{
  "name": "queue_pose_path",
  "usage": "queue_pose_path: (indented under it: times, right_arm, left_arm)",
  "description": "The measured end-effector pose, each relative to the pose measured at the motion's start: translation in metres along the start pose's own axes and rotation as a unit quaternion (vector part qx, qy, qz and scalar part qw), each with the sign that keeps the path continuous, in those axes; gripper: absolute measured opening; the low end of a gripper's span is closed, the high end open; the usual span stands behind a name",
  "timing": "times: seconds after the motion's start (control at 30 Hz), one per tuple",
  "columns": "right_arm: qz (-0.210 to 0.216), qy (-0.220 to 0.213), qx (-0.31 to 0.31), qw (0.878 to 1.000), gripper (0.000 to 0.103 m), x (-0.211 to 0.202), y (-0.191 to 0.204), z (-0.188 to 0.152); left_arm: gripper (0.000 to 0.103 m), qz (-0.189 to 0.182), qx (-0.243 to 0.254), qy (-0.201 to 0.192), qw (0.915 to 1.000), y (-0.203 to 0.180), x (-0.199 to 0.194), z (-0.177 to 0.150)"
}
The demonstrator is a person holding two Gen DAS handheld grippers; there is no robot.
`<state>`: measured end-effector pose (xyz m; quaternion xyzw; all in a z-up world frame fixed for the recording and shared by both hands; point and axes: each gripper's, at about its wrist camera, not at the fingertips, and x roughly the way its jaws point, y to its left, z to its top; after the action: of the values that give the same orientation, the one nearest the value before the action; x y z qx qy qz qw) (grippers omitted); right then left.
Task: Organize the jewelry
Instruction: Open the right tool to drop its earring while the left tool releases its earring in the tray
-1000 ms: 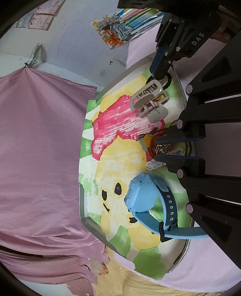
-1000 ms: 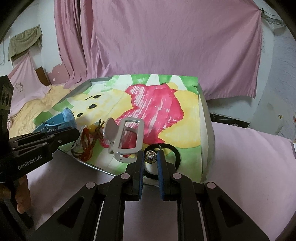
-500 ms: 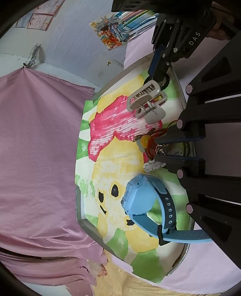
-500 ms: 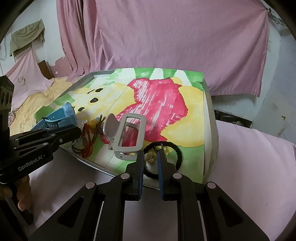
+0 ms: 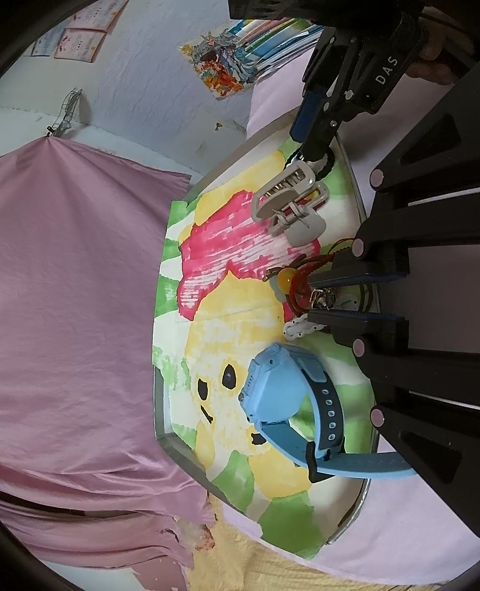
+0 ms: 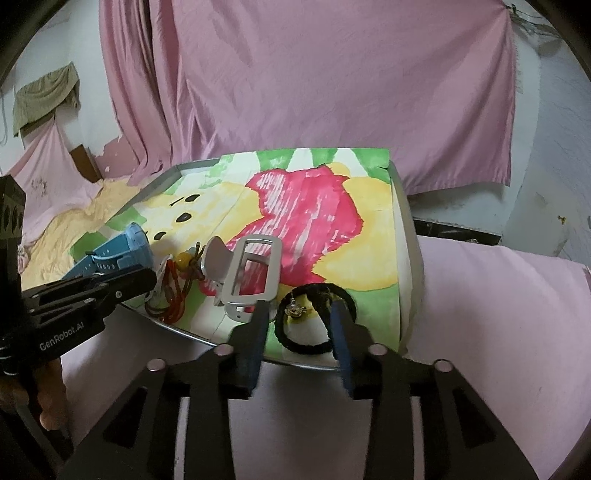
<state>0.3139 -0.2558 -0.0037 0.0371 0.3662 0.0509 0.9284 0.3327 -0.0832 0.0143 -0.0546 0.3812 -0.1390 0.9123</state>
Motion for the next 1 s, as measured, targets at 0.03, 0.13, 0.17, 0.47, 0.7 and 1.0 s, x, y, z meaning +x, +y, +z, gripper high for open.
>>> queue_pose_path:
  times: [0.03, 0.13, 0.17, 0.47, 0.7, 1.0]
  right_arm:
    - [0.000, -0.003, 0.000, 1.000, 0.033, -0.001, 0.000, -0.001]
    - [-0.002, -0.009, 0.001, 1.000, 0.034, -0.002, 0.002, -0.002]
    - [-0.001, -0.011, 0.002, 1.000, 0.035, -0.003, 0.002, -0.002]
    - [-0.005, -0.031, 0.008, 0.999, 0.042, -0.011, 0.000, -0.004]
    - [-0.007, -0.042, 0.005, 0.999, 0.043, -0.016, 0.003, -0.006]
    - [-0.013, -0.067, 0.007, 0.998, 0.052, -0.030, 0.004, -0.010]
  left_arm:
    - [0.011, 0.000, 0.000, -0.001, 1.0000, 0.000, 0.000, 0.000]
    - [0.011, 0.001, 0.001, -0.003, 1.0000, 0.000, -0.002, -0.001]
    - [0.011, 0.002, 0.002, -0.004, 1.0000, 0.000, -0.003, -0.001]
    - [0.021, 0.001, -0.001, -0.012, 0.9999, 0.001, -0.008, -0.002]
    - [0.034, -0.003, -0.010, -0.024, 0.9997, 0.004, -0.015, -0.004]
    - [0.070, 0.009, -0.024, -0.062, 0.9977, 0.008, -0.036, -0.009]
